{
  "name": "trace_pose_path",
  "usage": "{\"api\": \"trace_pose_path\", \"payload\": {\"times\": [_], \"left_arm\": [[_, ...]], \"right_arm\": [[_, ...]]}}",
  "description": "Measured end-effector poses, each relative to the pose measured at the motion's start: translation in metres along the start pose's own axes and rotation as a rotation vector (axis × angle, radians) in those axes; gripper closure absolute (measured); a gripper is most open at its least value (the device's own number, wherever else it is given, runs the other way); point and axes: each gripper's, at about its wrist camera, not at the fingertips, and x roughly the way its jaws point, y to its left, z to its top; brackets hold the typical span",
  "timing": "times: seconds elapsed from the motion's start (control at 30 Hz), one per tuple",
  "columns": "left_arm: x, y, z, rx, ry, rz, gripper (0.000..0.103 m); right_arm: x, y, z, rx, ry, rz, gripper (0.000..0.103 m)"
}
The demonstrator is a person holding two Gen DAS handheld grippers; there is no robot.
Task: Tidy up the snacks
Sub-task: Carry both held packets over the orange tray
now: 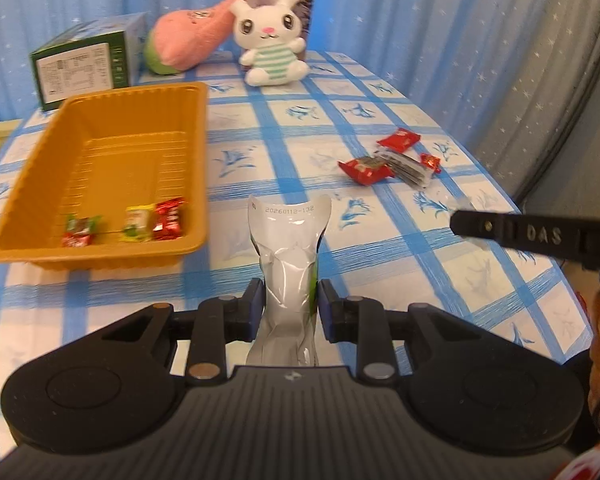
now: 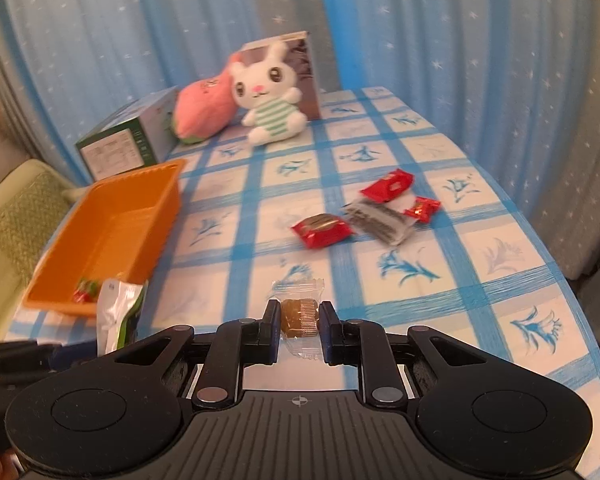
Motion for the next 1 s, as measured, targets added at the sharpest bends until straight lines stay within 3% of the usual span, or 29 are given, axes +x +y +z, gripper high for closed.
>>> {"api": "trace_pose_path", "payload": {"times": [0.43, 1.0], "left_arm": [[-0.055, 0.034, -0.012, -0.061, -0.049, 0.048, 0.077], [-0.081, 0.063, -0.020, -0.110, -0.071, 0.083, 0.077]], "right_arm": [[-0.029, 0.055, -0.017, -0.080, -0.010, 0.066, 0.083], [-0.030, 0.098, -0.016, -0.160, -0.017, 0.113, 0.083]]}}
